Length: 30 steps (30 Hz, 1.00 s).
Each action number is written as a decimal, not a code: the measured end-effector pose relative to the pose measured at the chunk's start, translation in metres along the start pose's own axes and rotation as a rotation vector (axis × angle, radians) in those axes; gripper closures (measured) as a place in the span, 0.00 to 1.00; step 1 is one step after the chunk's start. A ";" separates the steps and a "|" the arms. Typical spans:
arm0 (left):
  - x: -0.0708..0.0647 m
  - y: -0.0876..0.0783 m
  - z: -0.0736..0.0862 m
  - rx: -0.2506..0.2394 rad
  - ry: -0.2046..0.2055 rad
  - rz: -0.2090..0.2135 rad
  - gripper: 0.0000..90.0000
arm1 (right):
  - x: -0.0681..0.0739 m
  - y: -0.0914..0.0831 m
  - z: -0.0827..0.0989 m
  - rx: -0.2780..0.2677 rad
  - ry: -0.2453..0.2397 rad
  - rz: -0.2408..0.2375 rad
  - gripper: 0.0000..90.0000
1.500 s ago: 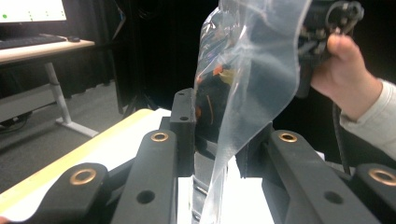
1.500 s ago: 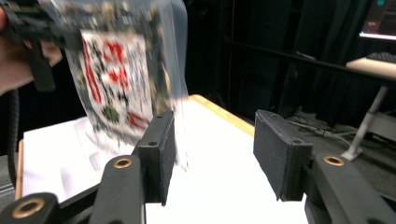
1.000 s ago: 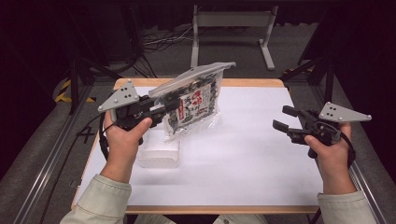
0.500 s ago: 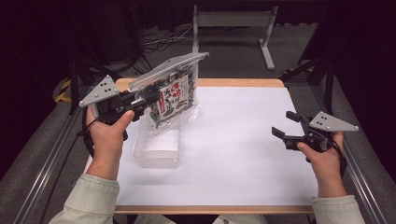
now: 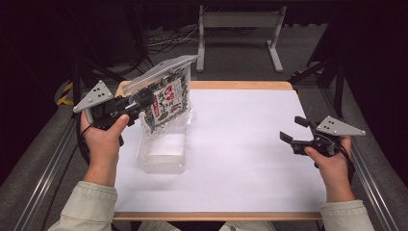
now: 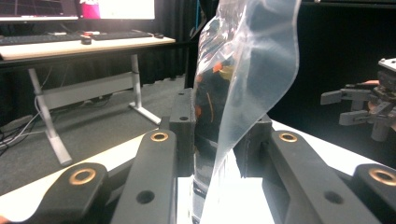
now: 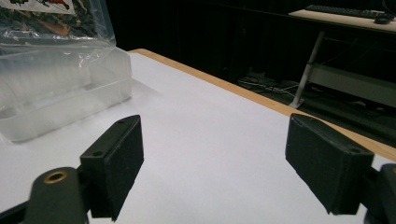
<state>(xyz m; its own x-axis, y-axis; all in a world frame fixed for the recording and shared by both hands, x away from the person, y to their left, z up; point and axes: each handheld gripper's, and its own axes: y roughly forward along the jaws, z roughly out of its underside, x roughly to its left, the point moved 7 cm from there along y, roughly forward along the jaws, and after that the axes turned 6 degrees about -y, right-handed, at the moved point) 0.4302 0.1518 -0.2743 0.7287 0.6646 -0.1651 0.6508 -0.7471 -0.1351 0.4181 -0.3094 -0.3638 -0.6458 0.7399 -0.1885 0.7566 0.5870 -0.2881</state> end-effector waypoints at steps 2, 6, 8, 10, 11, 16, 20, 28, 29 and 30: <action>0.002 -0.001 0.005 0.004 -0.002 -0.006 0.81 | 0.000 0.000 0.000 -0.002 -0.001 0.001 0.22; 0.008 0.000 0.014 0.020 0.007 -0.033 0.81 | 0.001 0.000 -0.001 -0.003 -0.002 0.001 0.23; 0.010 0.001 0.020 0.033 0.006 -0.039 0.81 | 0.001 0.000 -0.001 -0.004 -0.002 0.001 0.23; 0.012 0.002 0.023 0.032 0.001 -0.040 0.81 | 0.001 0.001 0.000 -0.003 -0.004 -0.001 0.23; 0.013 0.002 0.025 0.030 -0.001 -0.040 0.81 | 0.001 0.001 0.000 -0.002 -0.001 -0.001 0.23; 0.015 0.003 0.034 0.033 -0.014 -0.037 0.81 | 0.002 0.002 0.001 -0.002 0.000 -0.005 0.22; 0.019 0.004 0.041 0.039 -0.022 -0.040 0.81 | 0.002 0.001 0.001 -0.003 0.001 -0.007 0.23; 0.024 0.004 0.051 0.051 -0.037 -0.038 0.81 | 0.003 0.002 0.001 -0.006 0.013 -0.019 0.23; 0.024 0.004 0.053 0.052 -0.036 -0.038 0.80 | 0.003 0.002 0.001 -0.008 0.014 -0.022 0.23; 0.024 0.004 0.054 0.054 -0.040 -0.038 0.80 | 0.004 0.002 0.001 -0.009 0.015 -0.023 0.23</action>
<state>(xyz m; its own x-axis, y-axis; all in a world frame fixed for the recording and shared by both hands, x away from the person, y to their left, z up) 0.4385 0.1641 -0.3317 0.6941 0.6922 -0.1977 0.6644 -0.7217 -0.1942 0.4175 -0.3057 -0.3663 -0.6618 0.7308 -0.1673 0.7423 0.6073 -0.2834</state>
